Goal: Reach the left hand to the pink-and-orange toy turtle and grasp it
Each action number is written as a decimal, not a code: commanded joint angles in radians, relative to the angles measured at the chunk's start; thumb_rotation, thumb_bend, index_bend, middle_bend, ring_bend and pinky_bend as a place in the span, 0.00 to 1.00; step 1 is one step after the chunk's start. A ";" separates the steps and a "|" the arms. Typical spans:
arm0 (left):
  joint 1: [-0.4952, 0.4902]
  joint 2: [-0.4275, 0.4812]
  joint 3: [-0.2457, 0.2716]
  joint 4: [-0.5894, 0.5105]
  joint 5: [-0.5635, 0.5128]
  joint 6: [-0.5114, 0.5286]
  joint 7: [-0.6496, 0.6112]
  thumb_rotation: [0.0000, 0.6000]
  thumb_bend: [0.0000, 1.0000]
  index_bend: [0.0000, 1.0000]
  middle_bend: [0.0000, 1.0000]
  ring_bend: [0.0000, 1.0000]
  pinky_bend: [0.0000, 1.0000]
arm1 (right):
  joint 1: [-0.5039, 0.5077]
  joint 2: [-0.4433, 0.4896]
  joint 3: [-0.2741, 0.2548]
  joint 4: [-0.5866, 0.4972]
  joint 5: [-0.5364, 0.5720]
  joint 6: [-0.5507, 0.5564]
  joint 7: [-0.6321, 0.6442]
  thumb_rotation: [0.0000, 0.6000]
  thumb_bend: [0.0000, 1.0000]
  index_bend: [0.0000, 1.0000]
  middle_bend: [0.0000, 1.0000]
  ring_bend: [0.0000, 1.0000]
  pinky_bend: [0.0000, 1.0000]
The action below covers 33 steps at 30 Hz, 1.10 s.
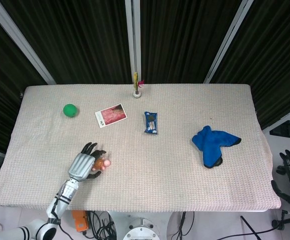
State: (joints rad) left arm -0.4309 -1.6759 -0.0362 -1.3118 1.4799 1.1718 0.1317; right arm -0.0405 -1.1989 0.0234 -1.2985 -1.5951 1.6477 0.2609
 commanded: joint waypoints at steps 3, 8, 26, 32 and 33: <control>0.008 0.053 0.010 -0.071 0.023 0.031 0.015 1.00 0.16 0.17 0.24 0.00 0.05 | 0.001 -0.003 -0.002 0.000 -0.004 -0.002 -0.003 1.00 0.26 0.00 0.00 0.00 0.00; 0.013 0.059 0.000 -0.079 -0.001 0.034 0.040 1.00 0.18 0.26 0.32 0.00 0.05 | 0.005 -0.007 -0.005 -0.004 -0.010 -0.005 -0.011 1.00 0.26 0.00 0.00 0.00 0.00; 0.001 -0.031 -0.010 0.062 -0.023 0.012 -0.019 1.00 0.32 0.58 0.57 0.17 0.07 | 0.013 -0.004 0.003 0.006 0.014 -0.032 -0.007 1.00 0.26 0.00 0.01 0.00 0.00; -0.003 -0.067 -0.012 0.121 -0.014 0.022 -0.028 1.00 0.36 0.68 0.67 0.28 0.09 | 0.013 -0.004 0.005 0.010 0.017 -0.035 -0.001 1.00 0.26 0.00 0.01 0.00 0.00; -0.003 -0.073 -0.013 0.131 -0.010 0.029 -0.031 1.00 0.37 0.71 0.70 0.31 0.10 | 0.013 -0.004 0.005 0.010 0.017 -0.035 -0.001 1.00 0.26 0.00 0.01 0.00 0.00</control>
State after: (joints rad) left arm -0.4329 -1.7387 -0.0479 -1.1941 1.4633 1.1921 0.1056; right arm -0.0273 -1.2030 0.0283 -1.2889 -1.5779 1.6129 0.2605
